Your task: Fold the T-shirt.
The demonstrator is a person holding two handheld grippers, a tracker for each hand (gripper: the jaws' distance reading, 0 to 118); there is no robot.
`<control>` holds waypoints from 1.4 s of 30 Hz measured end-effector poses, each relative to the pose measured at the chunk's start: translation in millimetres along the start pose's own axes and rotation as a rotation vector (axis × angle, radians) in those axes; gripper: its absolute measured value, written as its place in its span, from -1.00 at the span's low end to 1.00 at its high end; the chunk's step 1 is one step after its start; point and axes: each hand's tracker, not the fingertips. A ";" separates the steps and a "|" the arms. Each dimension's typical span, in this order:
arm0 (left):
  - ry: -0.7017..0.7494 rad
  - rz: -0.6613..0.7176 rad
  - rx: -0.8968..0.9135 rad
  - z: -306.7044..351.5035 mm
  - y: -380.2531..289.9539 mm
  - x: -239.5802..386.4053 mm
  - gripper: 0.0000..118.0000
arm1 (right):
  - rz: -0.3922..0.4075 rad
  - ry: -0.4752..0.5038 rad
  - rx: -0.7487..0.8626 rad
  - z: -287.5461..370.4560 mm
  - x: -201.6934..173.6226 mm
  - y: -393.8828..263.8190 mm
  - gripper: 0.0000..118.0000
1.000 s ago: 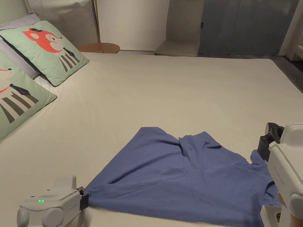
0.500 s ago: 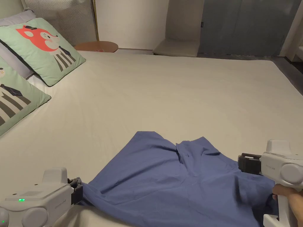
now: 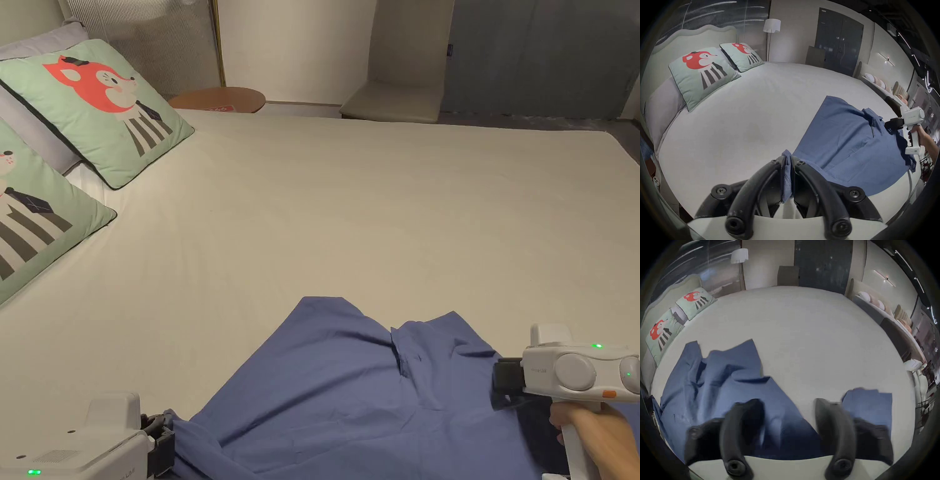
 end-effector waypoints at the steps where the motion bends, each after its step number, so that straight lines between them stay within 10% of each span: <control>1: 0.000 -0.001 -0.002 -0.5 0.1 -0.3 -0.95 | -0.017 0.011 0.000 8.4 -1.6 -4.3 -0.15; 4: -0.005 0.006 0.000 0.4 0.0 0.9 -0.95 | 0.006 0.013 0.036 18.3 -3.8 -8.6 -0.97; 18: -0.080 0.066 0.137 34.2 38.6 4.6 -0.95 | 0.033 -0.049 0.477 169.5 3.5 21.5 -0.97; 42: -0.085 -0.082 0.629 47.5 412.6 140.8 -0.96 | -0.084 -0.300 1.077 340.0 87.9 217.8 -0.97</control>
